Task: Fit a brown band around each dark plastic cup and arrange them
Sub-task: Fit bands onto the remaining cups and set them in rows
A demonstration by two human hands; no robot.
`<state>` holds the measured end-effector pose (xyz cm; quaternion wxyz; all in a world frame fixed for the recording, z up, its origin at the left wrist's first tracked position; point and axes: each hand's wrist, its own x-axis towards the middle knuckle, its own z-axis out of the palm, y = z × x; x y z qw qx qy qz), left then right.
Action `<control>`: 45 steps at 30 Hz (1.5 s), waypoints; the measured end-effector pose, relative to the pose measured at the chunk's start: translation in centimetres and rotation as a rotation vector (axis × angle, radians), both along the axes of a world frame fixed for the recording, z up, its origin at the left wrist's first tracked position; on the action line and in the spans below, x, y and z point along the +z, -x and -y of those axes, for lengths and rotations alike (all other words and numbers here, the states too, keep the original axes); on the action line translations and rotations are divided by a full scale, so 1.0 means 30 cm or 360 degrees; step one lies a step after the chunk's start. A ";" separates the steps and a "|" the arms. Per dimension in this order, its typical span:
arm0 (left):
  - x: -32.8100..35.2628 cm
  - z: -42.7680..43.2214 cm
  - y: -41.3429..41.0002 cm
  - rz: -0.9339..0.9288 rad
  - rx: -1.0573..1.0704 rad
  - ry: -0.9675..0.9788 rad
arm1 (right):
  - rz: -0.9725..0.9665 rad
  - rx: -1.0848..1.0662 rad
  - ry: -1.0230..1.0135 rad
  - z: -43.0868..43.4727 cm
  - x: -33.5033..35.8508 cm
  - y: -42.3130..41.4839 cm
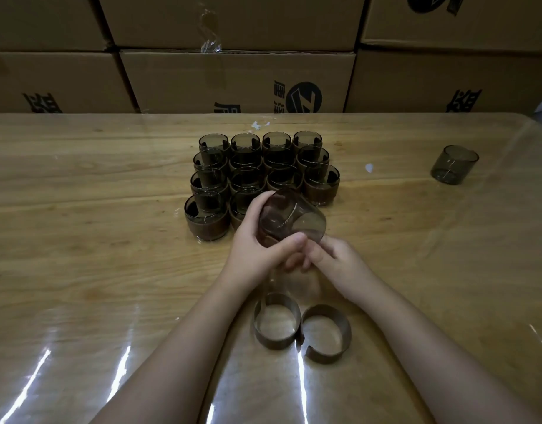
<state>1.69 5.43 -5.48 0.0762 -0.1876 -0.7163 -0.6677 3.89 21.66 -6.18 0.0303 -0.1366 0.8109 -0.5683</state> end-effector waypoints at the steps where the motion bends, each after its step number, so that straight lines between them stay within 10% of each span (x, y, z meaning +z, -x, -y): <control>1: 0.002 -0.002 -0.004 -0.0063 0.0057 0.0021 | 0.0035 0.0028 -0.0059 -0.003 0.007 -0.002; 6: -0.009 -0.011 -0.010 -0.0356 0.0299 0.0263 | -0.0155 0.0224 -0.0842 0.001 0.019 -0.007; 14: -0.033 -0.014 0.009 -0.0518 0.0352 0.0506 | -0.0008 0.0368 -0.0862 0.014 0.038 -0.027; 21: -0.037 -0.009 0.021 -0.0589 0.0447 0.0412 | 0.0058 0.0199 -0.0608 0.021 0.027 -0.028; 34: -0.036 -0.045 0.012 -0.0219 0.0204 0.0246 | 0.0307 -0.0577 0.1148 -0.031 0.032 0.014; 45: -0.022 -0.050 -0.006 0.0342 -0.0322 0.0094 | -0.0237 -0.0714 0.0647 0.003 0.007 0.008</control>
